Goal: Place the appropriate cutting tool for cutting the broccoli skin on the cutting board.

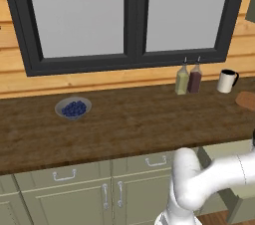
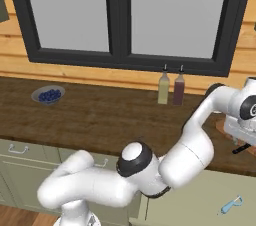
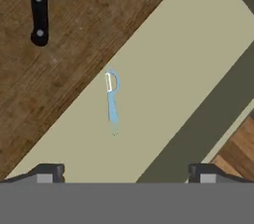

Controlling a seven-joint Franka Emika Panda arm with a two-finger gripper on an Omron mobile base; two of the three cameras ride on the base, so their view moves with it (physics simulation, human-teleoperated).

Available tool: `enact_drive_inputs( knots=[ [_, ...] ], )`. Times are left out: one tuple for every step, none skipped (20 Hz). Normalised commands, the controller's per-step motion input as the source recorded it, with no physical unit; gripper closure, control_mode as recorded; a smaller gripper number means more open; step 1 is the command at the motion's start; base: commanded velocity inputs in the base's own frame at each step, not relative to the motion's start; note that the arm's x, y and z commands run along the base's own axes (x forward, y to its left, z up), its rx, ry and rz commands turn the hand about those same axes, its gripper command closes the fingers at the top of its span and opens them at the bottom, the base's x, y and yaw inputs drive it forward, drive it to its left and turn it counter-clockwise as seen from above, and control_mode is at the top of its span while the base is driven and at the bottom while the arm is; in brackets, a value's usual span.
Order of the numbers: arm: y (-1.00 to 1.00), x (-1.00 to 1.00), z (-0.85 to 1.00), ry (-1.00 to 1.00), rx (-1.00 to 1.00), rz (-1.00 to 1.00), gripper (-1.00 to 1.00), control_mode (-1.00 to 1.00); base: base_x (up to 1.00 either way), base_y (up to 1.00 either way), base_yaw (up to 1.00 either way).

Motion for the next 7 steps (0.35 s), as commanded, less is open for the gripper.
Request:
enact_drive_inputs(
  knots=[
    [1.0, -0.95, 0.0, -0.19, -0.09, 0.21, -1.0, -1.0, 0.0, 0.0, 0.0],
    [1.0, -0.98, 0.0, -0.22, -0.12, 0.21, -1.0, -1.0, 0.0, 0.0, 0.0],
    [1.0, -1.0, 0.0, -0.22, -0.13, 0.22, -1.0, -1.0, 0.0, 0.0, 0.0],
    [1.0, -1.0, 0.0, -0.22, -0.14, 0.22, -1.0, -1.0, 0.0, 0.0, 0.0],
    [1.0, -1.0, 0.0, -0.23, -0.14, 0.22, -1.0, -1.0, 0.0, 0.0, 0.0],
    [1.0, -1.0, 0.0, -0.23, -0.14, 0.23, -1.0, -1.0, 0.0, 0.0, 0.0],
    [1.0, -1.0, 0.0, -0.21, -0.14, 0.22, -1.0, -1.0, 0.0, 0.0, 0.0]
  ],
)
